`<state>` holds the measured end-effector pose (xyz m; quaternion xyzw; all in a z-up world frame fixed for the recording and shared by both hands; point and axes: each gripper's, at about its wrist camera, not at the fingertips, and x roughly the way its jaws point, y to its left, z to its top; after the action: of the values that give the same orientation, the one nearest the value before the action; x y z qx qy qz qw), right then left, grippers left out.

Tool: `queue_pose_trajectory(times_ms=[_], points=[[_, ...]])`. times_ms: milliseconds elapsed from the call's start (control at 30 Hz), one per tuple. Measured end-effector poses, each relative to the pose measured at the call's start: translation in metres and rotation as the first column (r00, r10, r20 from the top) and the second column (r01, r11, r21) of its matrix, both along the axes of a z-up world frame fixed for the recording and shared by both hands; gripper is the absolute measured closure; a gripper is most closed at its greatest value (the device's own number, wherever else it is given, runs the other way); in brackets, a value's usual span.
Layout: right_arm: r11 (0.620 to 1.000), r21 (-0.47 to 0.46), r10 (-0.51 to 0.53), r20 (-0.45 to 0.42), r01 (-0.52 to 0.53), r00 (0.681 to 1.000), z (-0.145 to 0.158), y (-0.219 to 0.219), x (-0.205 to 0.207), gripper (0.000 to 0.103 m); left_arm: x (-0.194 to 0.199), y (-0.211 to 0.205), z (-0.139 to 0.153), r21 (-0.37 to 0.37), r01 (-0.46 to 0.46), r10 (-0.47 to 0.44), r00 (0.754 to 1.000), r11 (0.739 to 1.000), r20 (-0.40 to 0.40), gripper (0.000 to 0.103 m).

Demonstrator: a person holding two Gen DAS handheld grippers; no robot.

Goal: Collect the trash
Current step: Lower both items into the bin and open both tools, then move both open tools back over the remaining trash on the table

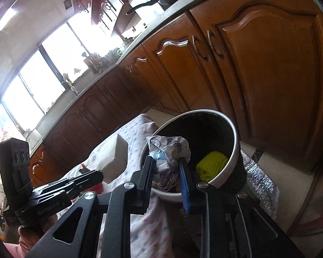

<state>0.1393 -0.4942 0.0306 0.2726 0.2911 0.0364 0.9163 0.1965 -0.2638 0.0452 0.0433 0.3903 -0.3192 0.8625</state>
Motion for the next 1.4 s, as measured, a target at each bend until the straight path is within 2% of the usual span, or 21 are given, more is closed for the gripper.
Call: queue_pose_trajectory(times_ms=[433,800,967,1033,1067,1200,1300,1400], points=[[0.999,-0.026,0.017,-0.076,-0.019,0.997,-0.015,-0.021,0.040,0.080,0.033,-0.058,-0.013,0.075,0.065,-0.061,0.997,0.995,-0.043,0.094],[0.999,-0.029,0.024,-0.116,-0.027,0.993,-0.026,-0.027,0.055,0.076,0.050,-0.078,-0.035,0.110,0.083,-0.071,0.992,0.991,-0.104,0.091],[1.000,-0.008,0.025,-0.132,-0.027,0.991,-0.029,-0.029,0.060,0.067,0.056,-0.082,-0.041,0.106,0.088,-0.073,0.988,0.990,-0.136,0.087],[1.000,-0.004,0.021,-0.131,-0.021,0.991,-0.029,-0.031,0.060,0.064,0.055,-0.081,-0.042,0.108,0.082,-0.065,0.987,0.991,-0.148,0.073],[1.000,-0.001,0.020,-0.129,-0.020,0.991,-0.028,-0.031,0.059,0.064,0.055,-0.079,-0.041,0.104,0.075,-0.060,0.988,0.992,-0.145,0.063],[1.000,0.002,0.015,-0.113,-0.015,0.993,-0.023,-0.028,0.054,0.056,0.050,-0.068,-0.036,0.078,0.054,-0.043,0.989,0.995,-0.143,0.061],[1.000,0.007,0.006,-0.095,-0.006,0.995,-0.019,-0.024,0.047,0.044,0.048,-0.056,-0.031,0.057,0.032,-0.023,0.989,0.998,-0.143,0.057],[1.000,0.025,-0.010,-0.071,0.011,0.997,-0.015,-0.018,0.036,0.024,0.042,-0.032,-0.025,0.032,-0.009,0.013,0.991,0.999,-0.132,0.046]])
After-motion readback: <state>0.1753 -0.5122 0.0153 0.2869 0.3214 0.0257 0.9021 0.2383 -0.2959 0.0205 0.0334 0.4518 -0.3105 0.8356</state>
